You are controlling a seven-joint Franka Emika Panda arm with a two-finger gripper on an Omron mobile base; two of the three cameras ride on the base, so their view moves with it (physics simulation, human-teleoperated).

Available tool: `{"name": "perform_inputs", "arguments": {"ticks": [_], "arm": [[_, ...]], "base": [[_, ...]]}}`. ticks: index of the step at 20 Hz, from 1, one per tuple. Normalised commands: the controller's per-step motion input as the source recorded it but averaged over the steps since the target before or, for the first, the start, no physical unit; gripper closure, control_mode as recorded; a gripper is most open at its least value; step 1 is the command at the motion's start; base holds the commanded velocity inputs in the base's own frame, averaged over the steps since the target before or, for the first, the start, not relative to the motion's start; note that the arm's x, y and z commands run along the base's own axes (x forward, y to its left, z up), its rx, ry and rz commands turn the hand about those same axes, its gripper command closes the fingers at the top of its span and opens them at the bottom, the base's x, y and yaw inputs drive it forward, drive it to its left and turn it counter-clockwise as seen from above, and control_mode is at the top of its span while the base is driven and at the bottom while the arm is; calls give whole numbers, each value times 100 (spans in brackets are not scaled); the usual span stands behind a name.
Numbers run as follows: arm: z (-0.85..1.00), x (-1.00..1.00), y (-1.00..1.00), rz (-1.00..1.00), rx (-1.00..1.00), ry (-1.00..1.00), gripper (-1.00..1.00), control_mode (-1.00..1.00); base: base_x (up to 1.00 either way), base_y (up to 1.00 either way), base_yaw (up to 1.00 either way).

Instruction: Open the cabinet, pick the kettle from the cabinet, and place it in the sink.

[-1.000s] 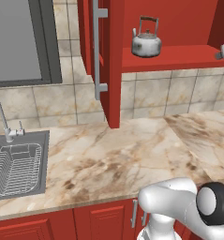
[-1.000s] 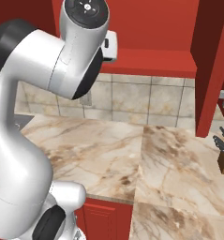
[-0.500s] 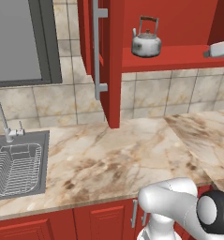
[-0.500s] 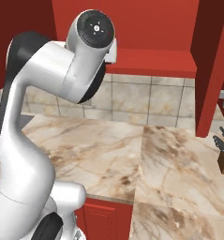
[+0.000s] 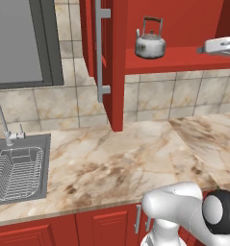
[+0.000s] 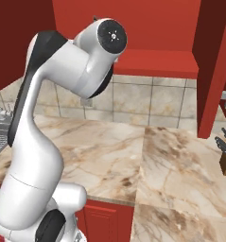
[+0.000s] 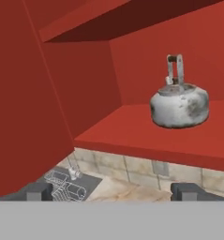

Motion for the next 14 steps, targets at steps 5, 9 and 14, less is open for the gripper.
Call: {"name": "perform_inputs", "arguments": {"ticks": [5, 9, 14], "arm": [[4, 40, 4, 7, -3, -4, -100, -100], [12, 42, 7, 0, -8, 0, -100, -100], [12, 40, 14, 0, -6, 0, -100, -100]], "base": [[0, 0, 0], [0, 0, 0], [0, 0, 0]]}}
